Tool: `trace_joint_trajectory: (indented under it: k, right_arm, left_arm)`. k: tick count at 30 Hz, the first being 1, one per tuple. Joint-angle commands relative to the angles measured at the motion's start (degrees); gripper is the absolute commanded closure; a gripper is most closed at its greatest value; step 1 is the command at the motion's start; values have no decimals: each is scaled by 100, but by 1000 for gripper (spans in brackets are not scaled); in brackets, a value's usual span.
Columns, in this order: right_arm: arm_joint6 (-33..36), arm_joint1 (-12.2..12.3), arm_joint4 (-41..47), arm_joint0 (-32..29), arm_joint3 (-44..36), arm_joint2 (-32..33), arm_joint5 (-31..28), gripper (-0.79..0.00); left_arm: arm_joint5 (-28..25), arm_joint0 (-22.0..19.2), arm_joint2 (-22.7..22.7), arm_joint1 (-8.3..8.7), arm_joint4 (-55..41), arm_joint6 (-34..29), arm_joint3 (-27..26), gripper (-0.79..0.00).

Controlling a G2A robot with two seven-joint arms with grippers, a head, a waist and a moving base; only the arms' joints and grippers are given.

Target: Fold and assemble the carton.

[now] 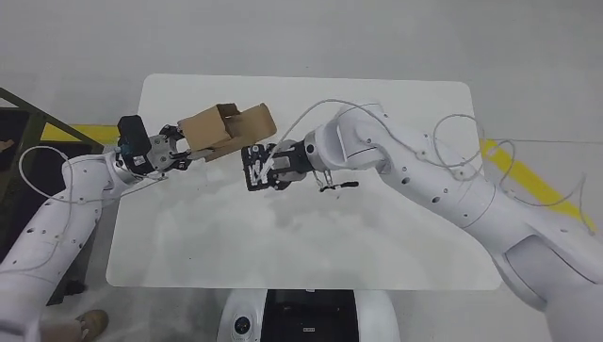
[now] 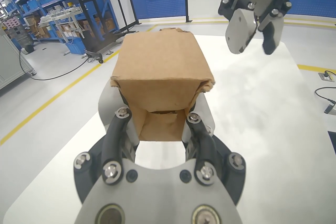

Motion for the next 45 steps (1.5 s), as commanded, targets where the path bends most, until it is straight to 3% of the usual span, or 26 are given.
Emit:
trace_joint_trajectory:
  k: [1,10,17,27,30,40,45]
  right_arm:
    - [54,-54,-36,25,129,-20,135,0]
    - [272,-113,-384,-45,304,151,670,0]
    - [279,-73,-605,-167,210,370,699,0]
    - [-164,-262,-836,-175,296,338,692,0]
    - [-298,-303,-895,-179,377,383,726,0]
    - [335,-9,-1109,-588,193,1138,1074,0]
    - [258,36,-1353,-736,8,1333,1288,0]
  left_arm:
    - [-24,19,20,-8,30,12,-63,-314]
    - [-95,148,8,-27,96,17,-244,-305]
    - [-156,214,-36,-35,128,8,-363,-277]
    - [-182,327,-80,-56,125,-8,-536,-209]
    - [-193,348,-97,-61,132,-18,-558,-231]
    - [-204,479,-219,-58,176,-15,-638,-225]
    - [-218,567,-260,-58,190,-35,-720,-231]
